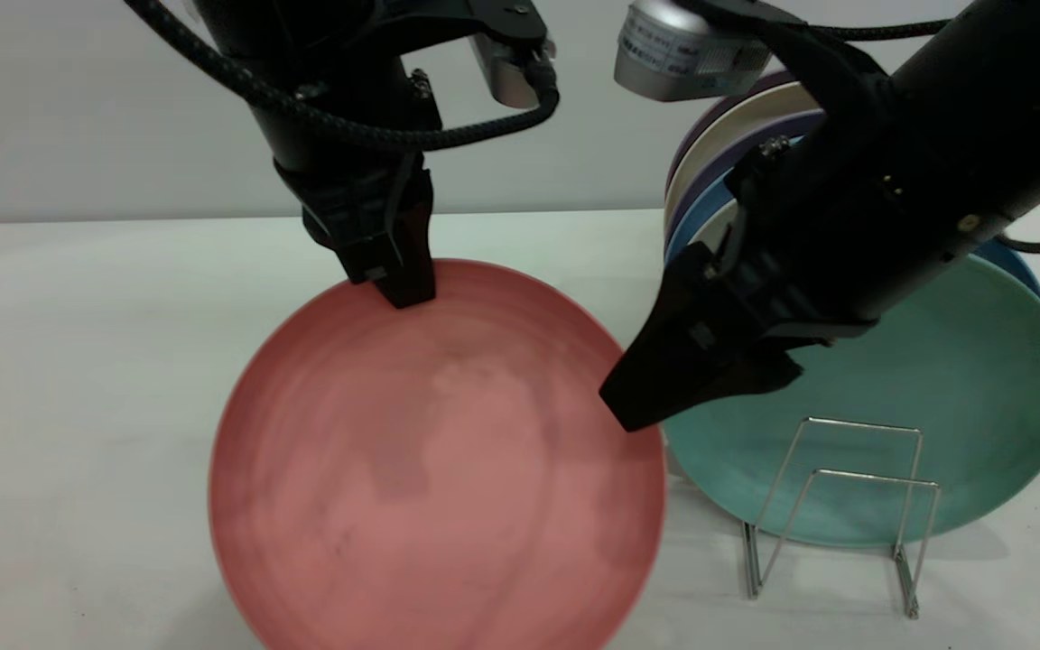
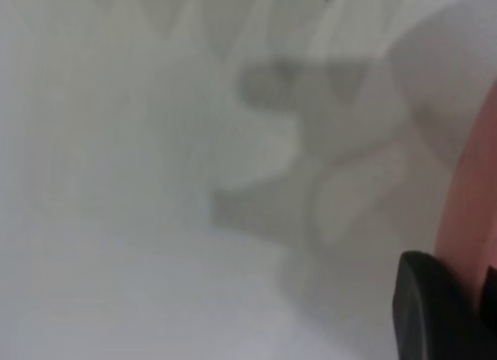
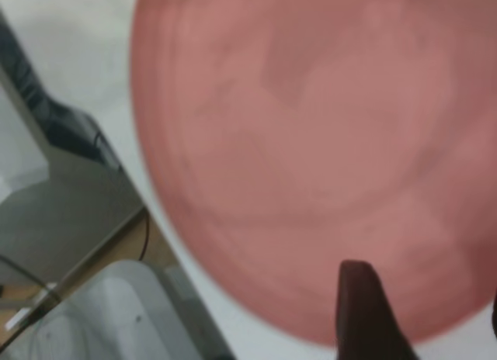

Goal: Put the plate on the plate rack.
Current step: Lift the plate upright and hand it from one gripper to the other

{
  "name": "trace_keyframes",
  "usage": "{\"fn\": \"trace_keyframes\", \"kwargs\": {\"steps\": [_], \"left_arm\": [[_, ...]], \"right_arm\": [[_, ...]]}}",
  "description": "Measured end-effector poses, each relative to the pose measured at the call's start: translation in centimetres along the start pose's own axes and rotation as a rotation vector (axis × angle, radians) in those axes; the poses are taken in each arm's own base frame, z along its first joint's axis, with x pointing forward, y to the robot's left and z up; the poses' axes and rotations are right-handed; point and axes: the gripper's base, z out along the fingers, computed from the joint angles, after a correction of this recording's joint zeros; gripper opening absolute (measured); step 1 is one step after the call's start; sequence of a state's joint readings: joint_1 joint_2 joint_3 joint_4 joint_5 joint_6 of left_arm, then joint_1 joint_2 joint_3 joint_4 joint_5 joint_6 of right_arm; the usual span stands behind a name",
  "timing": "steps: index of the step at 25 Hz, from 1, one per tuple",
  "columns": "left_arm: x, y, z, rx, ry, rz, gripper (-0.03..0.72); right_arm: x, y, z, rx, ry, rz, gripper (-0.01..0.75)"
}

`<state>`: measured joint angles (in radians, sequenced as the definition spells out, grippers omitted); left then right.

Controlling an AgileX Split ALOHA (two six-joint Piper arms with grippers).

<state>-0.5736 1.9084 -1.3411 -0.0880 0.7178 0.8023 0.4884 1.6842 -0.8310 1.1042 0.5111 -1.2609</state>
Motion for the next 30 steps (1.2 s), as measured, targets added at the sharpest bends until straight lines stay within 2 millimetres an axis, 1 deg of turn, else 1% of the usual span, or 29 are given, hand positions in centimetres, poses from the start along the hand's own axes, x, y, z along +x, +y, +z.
{"fn": "trace_keyframes", "kwargs": {"steps": [8,13,19,23,25,26,28,30], "left_arm": [[-0.7,-0.7,0.1,-0.001,-0.01,0.038,0.024],[-1.3,-1.2,-0.8,-0.017,-0.035,0.075,0.024],[-1.5,-1.6,-2.4,-0.025,-0.082,0.068,0.024],[-1.6,-1.7,-2.8,-0.027,-0.095,0.066,0.024],[-1.6,-1.7,-2.8,-0.027,-0.094,0.066,0.024],[-1.6,-1.7,-2.8,-0.025,-0.093,0.066,0.024],[-1.6,-1.7,-2.8,-0.022,-0.093,0.063,0.026],[-1.5,-1.8,-2.8,-0.018,-0.084,0.07,0.027]], "right_arm": [[0.0,-1.0,0.5,0.079,-0.021,0.008,0.419],[0.0,-1.2,0.7,0.097,-0.023,0.015,0.419],[0.7,-1.7,2.2,0.087,0.005,0.08,0.419],[0.9,-1.8,2.7,0.07,0.003,0.108,0.409],[0.8,-1.8,2.8,0.061,-0.009,0.111,0.371],[0.8,-1.7,2.8,0.059,-0.013,0.109,0.336],[0.7,-1.7,2.8,0.055,-0.018,0.107,0.241],[0.7,-1.7,2.8,0.05,-0.016,0.102,0.121]]}}
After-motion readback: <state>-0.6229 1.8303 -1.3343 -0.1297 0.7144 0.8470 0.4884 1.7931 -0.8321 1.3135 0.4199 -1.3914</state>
